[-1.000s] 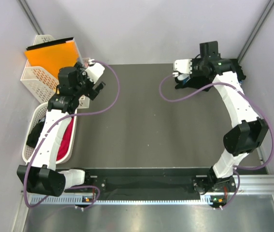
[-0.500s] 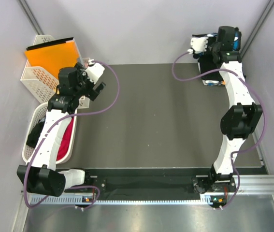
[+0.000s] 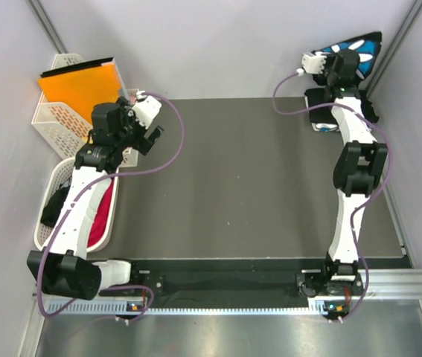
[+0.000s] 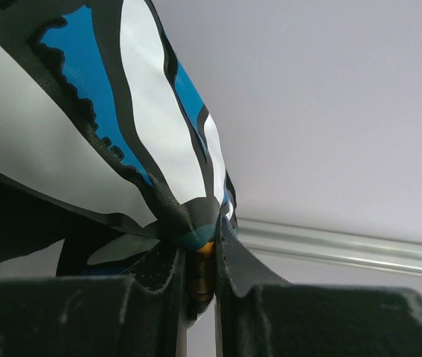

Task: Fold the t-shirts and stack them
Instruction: Put the neatly folded tshirt into the corner of the board with the right arm

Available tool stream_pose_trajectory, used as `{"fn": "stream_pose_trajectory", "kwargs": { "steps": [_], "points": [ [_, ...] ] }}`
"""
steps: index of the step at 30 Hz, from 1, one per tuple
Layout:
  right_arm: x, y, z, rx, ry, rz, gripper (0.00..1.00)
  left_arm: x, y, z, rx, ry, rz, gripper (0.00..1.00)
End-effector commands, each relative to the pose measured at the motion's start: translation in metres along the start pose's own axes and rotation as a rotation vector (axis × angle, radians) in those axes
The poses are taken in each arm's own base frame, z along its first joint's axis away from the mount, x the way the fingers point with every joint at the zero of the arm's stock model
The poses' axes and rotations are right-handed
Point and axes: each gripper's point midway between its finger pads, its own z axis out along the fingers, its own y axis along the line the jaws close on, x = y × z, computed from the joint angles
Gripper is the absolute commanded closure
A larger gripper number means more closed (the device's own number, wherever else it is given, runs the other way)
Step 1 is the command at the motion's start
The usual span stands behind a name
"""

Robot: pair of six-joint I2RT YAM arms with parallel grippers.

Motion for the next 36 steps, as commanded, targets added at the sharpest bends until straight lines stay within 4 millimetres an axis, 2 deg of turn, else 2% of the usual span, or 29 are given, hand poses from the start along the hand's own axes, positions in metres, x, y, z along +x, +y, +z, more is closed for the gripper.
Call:
{"fn": "stream_pose_trajectory", "kwargs": {
  "steps": [1,2,5,7,8,11,15,16,17,18,19,20,23,31,34,36],
  "points": [
    [0.061,-0.061,-0.008,0.241,0.100,0.055,1.00,-0.016,0.013,-0.005,-0.037,-0.038,-0.011,0.02],
    [0.073,-0.059,-0.007,0.256,0.113,0.070,1.00,-0.014,0.012,-0.005,-0.034,-0.031,-0.015,0.02],
    [0.092,-0.049,-0.005,0.244,0.127,0.094,1.00,-0.011,0.012,-0.002,-0.033,-0.019,-0.014,0.02],
    [0.093,-0.046,-0.006,0.231,0.113,0.097,1.00,-0.014,0.014,-0.001,-0.035,-0.021,-0.016,0.02],
    [0.094,-0.031,-0.005,0.200,0.107,0.098,1.00,-0.013,0.014,0.002,-0.030,-0.015,-0.018,0.02],
    [0.085,-0.029,-0.011,0.228,0.069,0.105,1.00,-0.017,0.017,0.009,-0.030,-0.017,-0.029,0.02],
    [0.087,-0.051,-0.016,0.309,0.075,0.210,1.00,-0.026,0.019,0.015,-0.021,-0.032,-0.048,0.03],
    [0.084,-0.057,-0.020,0.320,0.062,0.248,1.00,-0.027,0.019,0.016,-0.017,-0.035,-0.051,0.03],
    [0.080,-0.053,-0.020,0.306,0.051,0.256,1.00,-0.027,0.018,0.018,-0.011,-0.033,-0.053,0.04],
    [0.075,-0.064,-0.027,0.317,0.019,0.268,1.00,-0.028,0.018,0.018,-0.008,-0.041,-0.053,0.04],
    [0.070,-0.057,-0.026,0.293,0.003,0.267,1.00,-0.029,0.017,0.020,-0.004,-0.045,-0.050,0.04],
    [0.065,-0.060,-0.028,0.295,-0.015,0.267,1.00,-0.031,0.018,0.021,-0.008,-0.048,-0.049,0.04],
    [0.053,-0.073,-0.032,0.311,-0.063,0.274,1.00,-0.034,0.018,0.023,-0.006,-0.056,-0.049,0.05],
    [0.039,-0.120,-0.047,0.424,-0.145,0.354,1.00,-0.040,0.012,0.022,0.007,-0.066,-0.033,0.05],
    [0.037,-0.130,-0.048,0.477,-0.163,0.391,1.00,-0.039,0.012,0.022,0.005,-0.057,-0.023,0.05],
    [0.037,-0.129,-0.045,0.498,-0.170,0.424,1.00,-0.038,0.012,0.023,0.004,-0.053,-0.022,0.05]
  ]
}}
